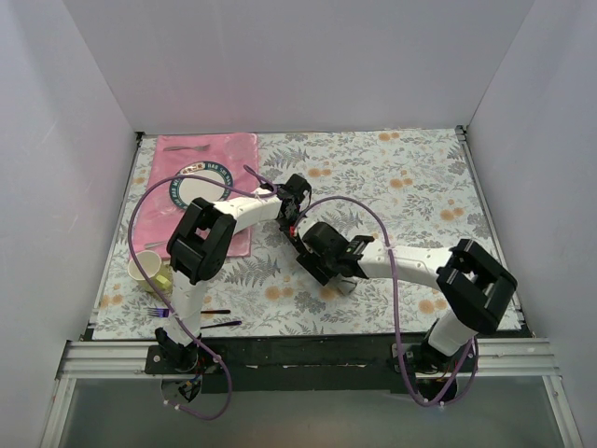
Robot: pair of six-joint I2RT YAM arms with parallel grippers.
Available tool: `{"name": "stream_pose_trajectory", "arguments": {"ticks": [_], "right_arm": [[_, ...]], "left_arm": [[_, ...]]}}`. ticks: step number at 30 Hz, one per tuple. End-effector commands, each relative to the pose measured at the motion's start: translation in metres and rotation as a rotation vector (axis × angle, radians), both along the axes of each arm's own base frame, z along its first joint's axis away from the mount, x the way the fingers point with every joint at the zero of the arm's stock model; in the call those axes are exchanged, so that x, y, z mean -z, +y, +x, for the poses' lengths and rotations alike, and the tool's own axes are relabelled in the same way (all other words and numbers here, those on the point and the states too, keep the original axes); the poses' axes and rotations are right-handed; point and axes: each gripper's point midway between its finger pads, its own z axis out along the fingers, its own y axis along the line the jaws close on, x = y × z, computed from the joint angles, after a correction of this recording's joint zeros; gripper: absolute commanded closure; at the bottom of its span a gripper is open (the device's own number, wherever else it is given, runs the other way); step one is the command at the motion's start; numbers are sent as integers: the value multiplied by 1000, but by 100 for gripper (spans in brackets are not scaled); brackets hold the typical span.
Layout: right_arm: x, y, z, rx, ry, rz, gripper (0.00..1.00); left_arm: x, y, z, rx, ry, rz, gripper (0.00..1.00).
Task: Fold the napkin, place the utensils inside, and roll it up
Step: Roll the napkin with the utensil
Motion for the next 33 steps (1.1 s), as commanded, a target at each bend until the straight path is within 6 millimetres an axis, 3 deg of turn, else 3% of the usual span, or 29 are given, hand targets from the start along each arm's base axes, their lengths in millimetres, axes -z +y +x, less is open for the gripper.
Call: {"name": "stream_pose_trajectory", "arguments": {"ticks": [1, 4, 6, 10, 11, 14, 21, 25, 33], "right_arm": [[-8, 15, 21, 29, -73, 10, 23], [1, 12, 22, 88, -57, -2, 28], [6, 10, 21, 100, -40, 6, 43], [8, 8, 17, 109, -12, 36, 61], [7, 7, 17, 107, -6, 45, 63], [5, 8, 15, 90, 42, 101, 65], [8, 11, 5, 39, 320, 319, 68], [6, 12, 2, 28, 430, 445, 69], [11, 12, -1, 29, 620, 580, 69]], "left_arm": [[-24, -1, 2, -11, -18, -46, 75], [-24, -2, 3, -10, -20, -45, 76], [-25, 0, 2, -9, -20, -44, 75], [-29, 3, 5, -2, -46, -40, 61], [-31, 4, 8, 0, -60, -40, 51], [-40, 9, 17, 6, -102, -36, 35], [-64, 26, 38, -22, -188, -26, 23], [-71, 28, 42, -47, -203, -65, 22], [-79, 11, 43, -30, -205, -125, 22]]}}
